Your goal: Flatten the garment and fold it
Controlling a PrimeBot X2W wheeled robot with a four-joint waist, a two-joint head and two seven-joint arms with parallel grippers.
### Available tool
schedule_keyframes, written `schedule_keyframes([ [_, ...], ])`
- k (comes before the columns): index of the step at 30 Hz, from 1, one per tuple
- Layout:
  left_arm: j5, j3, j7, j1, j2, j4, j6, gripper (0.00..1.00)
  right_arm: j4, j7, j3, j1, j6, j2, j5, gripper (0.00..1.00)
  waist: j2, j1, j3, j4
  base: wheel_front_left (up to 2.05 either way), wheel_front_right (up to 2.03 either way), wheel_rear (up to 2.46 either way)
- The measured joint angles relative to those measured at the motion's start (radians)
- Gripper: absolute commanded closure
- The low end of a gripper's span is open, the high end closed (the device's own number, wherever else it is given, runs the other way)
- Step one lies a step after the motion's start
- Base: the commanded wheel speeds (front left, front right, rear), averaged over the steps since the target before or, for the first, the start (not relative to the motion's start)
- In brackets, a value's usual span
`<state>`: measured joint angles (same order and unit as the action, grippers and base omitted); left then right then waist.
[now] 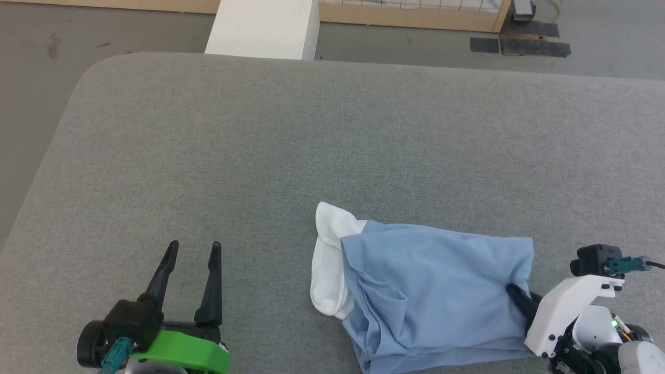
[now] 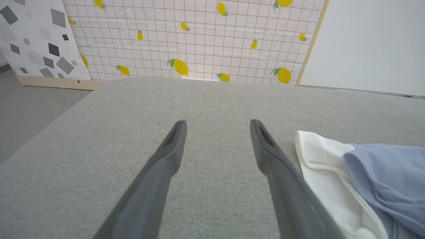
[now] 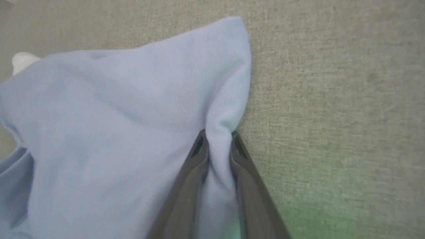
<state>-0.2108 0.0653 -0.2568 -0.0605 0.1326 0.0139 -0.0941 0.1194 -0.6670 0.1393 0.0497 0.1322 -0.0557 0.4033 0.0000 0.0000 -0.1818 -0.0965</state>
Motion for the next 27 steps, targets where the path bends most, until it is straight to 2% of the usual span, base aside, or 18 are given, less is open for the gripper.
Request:
schedule_keyframes([
  [13, -0.001, 0.009, 0.000, -0.015, 0.005, 0.001, 0.016, 0.00, -0.037, -0.001, -0.026, -0.014, 0.000, -0.013, -0.006, 1.00, 0.0000, 0.0000, 0.036, 0.028, 0.00, 0.00, 0.00],
  [22, -0.001, 0.017, 0.008, -0.015, 0.024, 0.027, 0.017, 0.00, -0.082, -0.021, -0.085, 0.067, 0.000, -0.148, -0.039, 1.00, 0.0000, 0.0000, 0.035, 0.092, 0.00, 0.00, 0.00],
  [27, -0.001, 0.021, 0.021, -0.012, 0.027, 0.050, 0.025, 0.00, -0.089, -0.026, -0.120, 0.143, 0.000, -0.244, -0.053, 1.00, 0.0000, 0.0000, 0.029, 0.141, 0.00, 0.00, 0.00],
])
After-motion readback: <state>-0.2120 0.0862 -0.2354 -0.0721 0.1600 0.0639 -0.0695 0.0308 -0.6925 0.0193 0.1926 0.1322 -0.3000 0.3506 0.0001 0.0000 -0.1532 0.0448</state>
